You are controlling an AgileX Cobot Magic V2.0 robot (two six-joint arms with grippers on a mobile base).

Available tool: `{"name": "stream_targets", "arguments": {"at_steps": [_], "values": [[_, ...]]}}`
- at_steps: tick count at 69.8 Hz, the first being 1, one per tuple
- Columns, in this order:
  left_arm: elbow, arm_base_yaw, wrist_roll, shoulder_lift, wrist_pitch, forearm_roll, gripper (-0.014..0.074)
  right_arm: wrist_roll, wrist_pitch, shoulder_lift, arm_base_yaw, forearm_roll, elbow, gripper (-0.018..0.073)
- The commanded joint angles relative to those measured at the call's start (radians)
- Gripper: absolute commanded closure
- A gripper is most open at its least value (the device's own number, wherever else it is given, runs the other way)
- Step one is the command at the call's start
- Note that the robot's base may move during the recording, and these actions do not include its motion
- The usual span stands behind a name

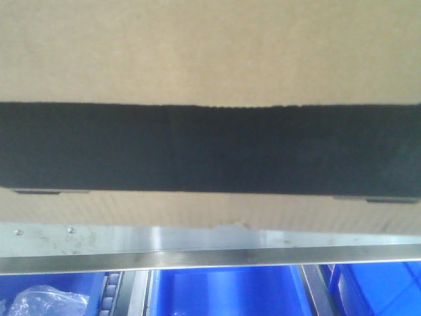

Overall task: Grab box from left shelf to table start
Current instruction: 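Lift the box with both grippers and pull it off the shelf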

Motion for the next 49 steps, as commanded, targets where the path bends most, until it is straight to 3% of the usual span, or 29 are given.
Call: {"name": "stream_targets", "arguments": {"at_steps": [1,49], "values": [[-0.041,-0.013,-0.022,-0.016,-0.184,-0.120,0.0701,-0.014,-0.164,0.000,0.008,0.043,-0.034,0.0501],[-0.041,-0.011,-0.022,-0.016,-0.184,-0.121,0.0701,-0.014,-0.163,0.000,0.008,0.043,-0.034,0.0501]]}}
